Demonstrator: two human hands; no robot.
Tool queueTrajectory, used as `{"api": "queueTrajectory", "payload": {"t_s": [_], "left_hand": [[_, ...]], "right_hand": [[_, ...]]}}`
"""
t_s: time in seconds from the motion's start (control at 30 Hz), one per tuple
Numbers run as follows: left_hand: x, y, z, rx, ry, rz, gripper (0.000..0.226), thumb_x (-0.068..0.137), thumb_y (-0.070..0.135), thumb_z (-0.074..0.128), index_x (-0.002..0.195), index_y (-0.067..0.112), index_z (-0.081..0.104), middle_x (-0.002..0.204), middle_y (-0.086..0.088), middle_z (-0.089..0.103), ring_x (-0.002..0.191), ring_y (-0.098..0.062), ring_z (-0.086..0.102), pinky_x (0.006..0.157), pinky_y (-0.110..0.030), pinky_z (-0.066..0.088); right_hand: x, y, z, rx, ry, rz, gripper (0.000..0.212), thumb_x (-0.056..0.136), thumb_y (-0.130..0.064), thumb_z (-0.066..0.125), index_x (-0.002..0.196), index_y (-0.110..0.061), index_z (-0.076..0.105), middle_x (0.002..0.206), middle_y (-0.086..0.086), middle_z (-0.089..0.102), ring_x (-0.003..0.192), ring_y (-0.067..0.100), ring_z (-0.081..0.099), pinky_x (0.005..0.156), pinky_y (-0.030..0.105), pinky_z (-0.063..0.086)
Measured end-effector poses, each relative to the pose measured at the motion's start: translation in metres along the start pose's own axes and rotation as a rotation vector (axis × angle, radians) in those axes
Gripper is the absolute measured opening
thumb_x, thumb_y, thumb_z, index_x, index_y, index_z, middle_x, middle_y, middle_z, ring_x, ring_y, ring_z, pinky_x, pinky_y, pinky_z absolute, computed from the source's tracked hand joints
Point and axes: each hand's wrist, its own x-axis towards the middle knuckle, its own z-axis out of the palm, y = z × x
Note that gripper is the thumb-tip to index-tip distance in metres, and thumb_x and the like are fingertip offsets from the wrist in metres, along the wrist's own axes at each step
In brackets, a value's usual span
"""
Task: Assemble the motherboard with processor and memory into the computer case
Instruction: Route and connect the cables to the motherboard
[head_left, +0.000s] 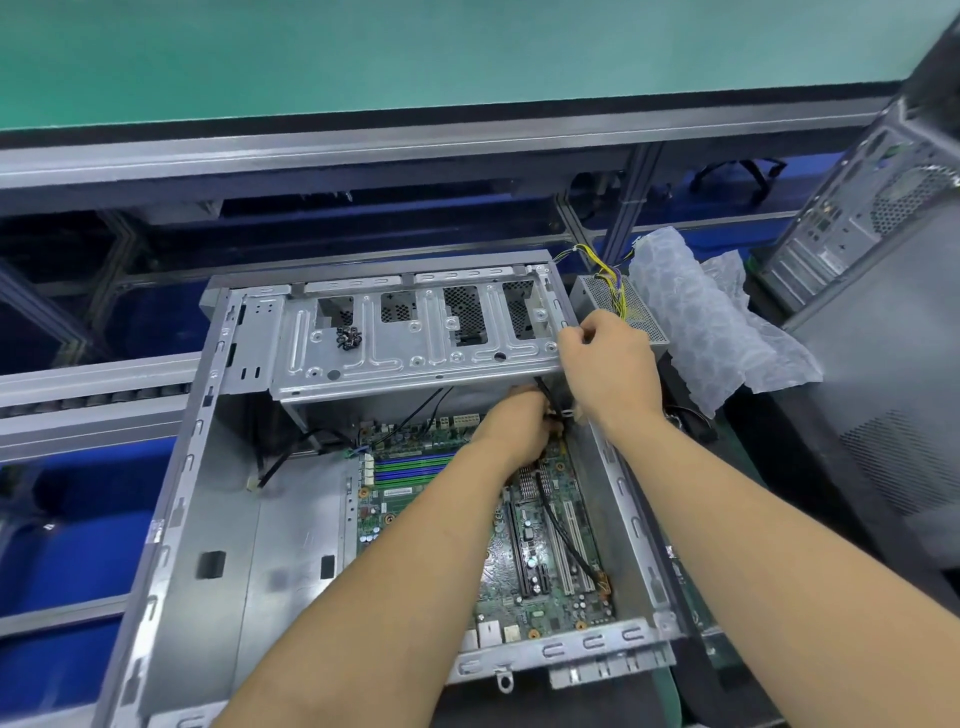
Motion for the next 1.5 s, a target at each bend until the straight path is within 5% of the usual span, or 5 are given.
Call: {"api": "queueTrajectory", "payload": {"t_s": [0.17, 0.77, 1.1, 1.27, 1.5], "left_hand": [[0.001, -0.001, 0.004, -0.023, 0.026, 0.0, 0.012, 0.094, 0.008, 0.056, 0.099, 0.006, 0.067, 0.102, -0.016, 0.067, 0.092, -0.035, 0.064, 0.074, -0.031, 0.047], [0.002, 0.002, 0.007, 0.07, 0.008, 0.013, 0.007, 0.095, 0.008, 0.056, 0.092, 0.004, 0.062, 0.102, -0.019, 0.064, 0.094, -0.039, 0.061, 0.072, -0.033, 0.042], [-0.001, 0.007, 0.003, 0.063, -0.028, -0.012, 0.016, 0.095, 0.014, 0.059, 0.105, 0.001, 0.062, 0.11, -0.02, 0.064, 0.1, -0.04, 0.061, 0.082, -0.043, 0.052], [-0.005, 0.012, 0.004, 0.118, -0.015, -0.05, 0.015, 0.09, 0.019, 0.059, 0.079, 0.014, 0.049, 0.097, -0.018, 0.058, 0.091, -0.04, 0.06, 0.068, -0.034, 0.043], [-0.008, 0.015, 0.007, 0.31, 0.062, -0.018, 0.022, 0.088, 0.024, 0.058, 0.072, 0.022, 0.043, 0.092, -0.012, 0.067, 0.096, -0.032, 0.059, 0.093, -0.038, 0.037]], "right_hand": [[0.0, -0.001, -0.001, 0.006, 0.002, -0.003, 0.022, 0.092, -0.026, 0.048, 0.08, -0.008, 0.056, 0.081, 0.011, 0.062, 0.077, 0.034, 0.057, 0.067, 0.041, 0.05], [0.002, 0.0, 0.0, 0.022, -0.004, 0.001, 0.023, 0.091, -0.027, 0.048, 0.079, -0.008, 0.055, 0.08, 0.009, 0.061, 0.076, 0.032, 0.056, 0.065, 0.039, 0.047], [0.001, 0.002, 0.001, 0.021, -0.005, -0.002, 0.023, 0.091, -0.027, 0.048, 0.079, -0.009, 0.055, 0.079, 0.008, 0.06, 0.074, 0.029, 0.056, 0.058, 0.034, 0.039], [0.001, 0.002, 0.001, 0.025, 0.003, 0.008, 0.021, 0.091, -0.026, 0.048, 0.08, -0.01, 0.056, 0.08, 0.008, 0.061, 0.073, 0.03, 0.054, 0.058, 0.034, 0.036], [0.001, 0.005, 0.002, 0.029, 0.003, 0.006, 0.022, 0.09, -0.027, 0.048, 0.077, -0.012, 0.055, 0.076, 0.006, 0.061, 0.067, 0.024, 0.053, 0.054, 0.033, 0.037]]}}
